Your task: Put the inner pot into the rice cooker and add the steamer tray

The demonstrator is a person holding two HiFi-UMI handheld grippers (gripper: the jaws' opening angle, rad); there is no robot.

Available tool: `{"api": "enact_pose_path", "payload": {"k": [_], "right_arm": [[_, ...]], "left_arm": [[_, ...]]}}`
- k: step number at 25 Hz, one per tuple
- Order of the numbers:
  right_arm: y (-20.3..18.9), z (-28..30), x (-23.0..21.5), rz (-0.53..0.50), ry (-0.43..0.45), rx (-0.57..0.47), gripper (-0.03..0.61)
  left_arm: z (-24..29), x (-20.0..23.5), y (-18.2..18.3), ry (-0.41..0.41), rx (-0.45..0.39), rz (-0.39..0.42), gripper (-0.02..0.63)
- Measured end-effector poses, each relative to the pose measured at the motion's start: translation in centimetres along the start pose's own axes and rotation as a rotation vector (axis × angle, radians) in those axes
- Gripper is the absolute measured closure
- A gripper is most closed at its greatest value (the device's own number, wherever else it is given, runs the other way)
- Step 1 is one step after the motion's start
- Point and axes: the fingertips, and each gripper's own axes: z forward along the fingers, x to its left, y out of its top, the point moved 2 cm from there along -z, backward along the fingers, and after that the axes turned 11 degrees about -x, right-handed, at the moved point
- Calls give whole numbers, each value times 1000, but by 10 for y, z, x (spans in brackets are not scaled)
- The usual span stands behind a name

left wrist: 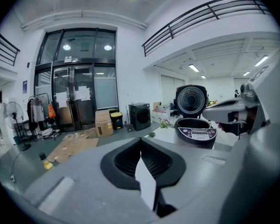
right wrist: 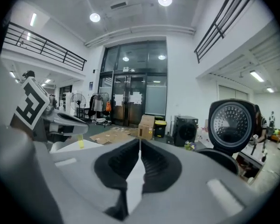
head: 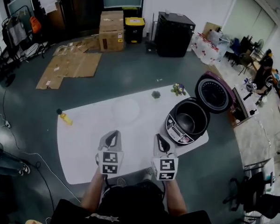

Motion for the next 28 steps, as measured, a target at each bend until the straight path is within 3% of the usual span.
{"api": "enact_pose_path", "payload": {"k": [7, 13, 28], "right_arm": [[-14, -10, 60, 0, 63, 28, 572], [-27, -10, 71, 42, 92, 55, 572], [-61, 113, 34, 36, 176, 137, 572]], "left_arm": [[-54, 33, -23, 52, 17, -19, 603], [-62, 37, -41, 58, 34, -46, 603], [45, 63, -67, 115, 108, -99, 603]]}}
